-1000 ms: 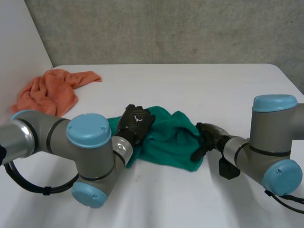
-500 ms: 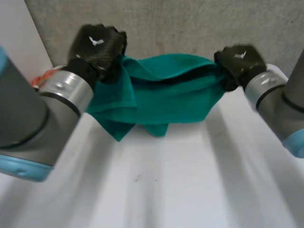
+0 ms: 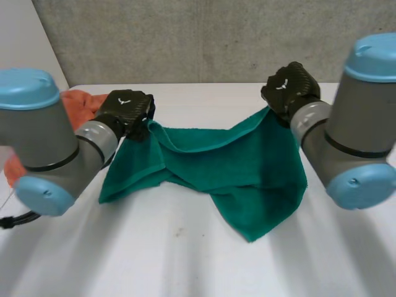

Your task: Fold the laundry.

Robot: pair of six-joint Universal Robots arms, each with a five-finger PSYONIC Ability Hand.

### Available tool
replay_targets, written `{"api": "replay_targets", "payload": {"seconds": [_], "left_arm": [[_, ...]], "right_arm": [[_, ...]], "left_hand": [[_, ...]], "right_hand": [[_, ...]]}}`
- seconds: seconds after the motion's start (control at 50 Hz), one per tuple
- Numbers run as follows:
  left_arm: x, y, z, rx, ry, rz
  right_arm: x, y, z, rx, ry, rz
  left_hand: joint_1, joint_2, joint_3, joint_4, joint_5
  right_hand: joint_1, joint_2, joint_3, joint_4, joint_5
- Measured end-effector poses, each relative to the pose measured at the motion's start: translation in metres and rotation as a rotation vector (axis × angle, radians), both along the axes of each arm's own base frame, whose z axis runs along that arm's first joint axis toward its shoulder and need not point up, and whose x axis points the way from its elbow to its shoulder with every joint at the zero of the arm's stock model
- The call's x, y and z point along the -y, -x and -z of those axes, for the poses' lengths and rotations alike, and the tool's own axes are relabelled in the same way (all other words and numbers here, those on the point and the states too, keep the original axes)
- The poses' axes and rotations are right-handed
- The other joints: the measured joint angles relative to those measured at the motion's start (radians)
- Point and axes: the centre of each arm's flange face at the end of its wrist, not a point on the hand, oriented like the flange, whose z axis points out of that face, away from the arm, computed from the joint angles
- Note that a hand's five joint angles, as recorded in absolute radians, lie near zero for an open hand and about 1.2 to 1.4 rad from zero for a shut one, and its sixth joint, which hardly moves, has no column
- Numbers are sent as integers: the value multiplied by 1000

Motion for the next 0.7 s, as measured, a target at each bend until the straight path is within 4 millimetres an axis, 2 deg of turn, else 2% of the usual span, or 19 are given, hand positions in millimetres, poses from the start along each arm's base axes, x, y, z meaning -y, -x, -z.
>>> {"api": "replay_targets", "payload": {"seconds": [0.06,0.14,0.16,0.18,0.2,0.22,0.24,0.26,0.28,0.3,0.34,0.4,0.48,0.56,0.58,0.6,0.66,0.68,0.7], "left_arm": [[16,7,-4,23,101,2],[39,16,-42,-25,353,-21],[39,16,-42,-25,353,-21],[44,18,-57,-52,434,-31],[49,19,-89,-112,588,-53],[49,18,-104,-141,654,-62],[49,18,-104,-141,654,-62],[48,17,-124,-182,741,-73],[46,16,-136,-207,789,-79],[43,15,-148,-236,840,-84],[38,12,-163,-273,896,-87],[34,9,-169,-301,909,-84],[31,3,-160,-308,859,-67],[28,-3,-108,-242,659,-17],[28,-3,-108,-242,659,-17],[24,-5,-84,-206,569,3],[18,-7,-50,-152,439,25],[10,-9,-16,-95,308,39],[10,-9,-16,-95,308,39]], "right_arm": [[13,-9,-3,28,56,6],[41,-23,-36,158,253,43],[41,-23,-36,158,253,43],[47,-25,-48,200,313,52],[56,-29,-80,307,459,67],[57,-29,-94,352,520,70],[57,-29,-94,352,520,70],[58,-29,-101,378,554,72],[57,-29,-124,451,651,73],[56,-28,-132,477,684,72],[51,-25,-153,535,762,68],[48,-22,-158,547,777,66],[45,-21,-143,502,713,64],[36,-19,-80,336,463,49],[36,-19,-80,336,463,49],[28,-16,-49,261,343,45],[16,-11,-12,173,196,42],[3,-6,23,95,59,39],[3,-6,23,95,59,39]], "left_hand": [[0,1,3,0,0],[0,2,3,0,0],[0,2,3,0,0],[0,2,3,0,0],[0,2,3,0,0],[0,2,3,0,0],[0,2,3,0,0],[0,2,3,0,0],[0,2,3,0,0],[0,2,3,0,0],[0,2,3,0,0],[0,2,3,0,0],[0,2,3,0,0],[0,2,3,0,0],[0,2,3,0,0],[0,2,3,0,0],[0,2,3,0,0],[0,2,3,0,0],[0,2,3,0,0]], "right_hand": [[0,0,0,1,0],[0,0,0,5,0],[0,0,0,5,0],[0,0,0,5,0],[0,0,0,5,0],[0,0,0,5,0],[0,0,0,5,0],[0,0,0,5,0],[0,0,0,5,0],[0,0,0,5,0],[0,0,0,5,0],[0,0,0,5,0],[0,0,0,5,0],[0,0,0,5,0],[0,0,0,5,0],[0,0,0,5,0],[0,0,0,5,0],[0,0,0,5,0],[0,0,0,5,0]]}}
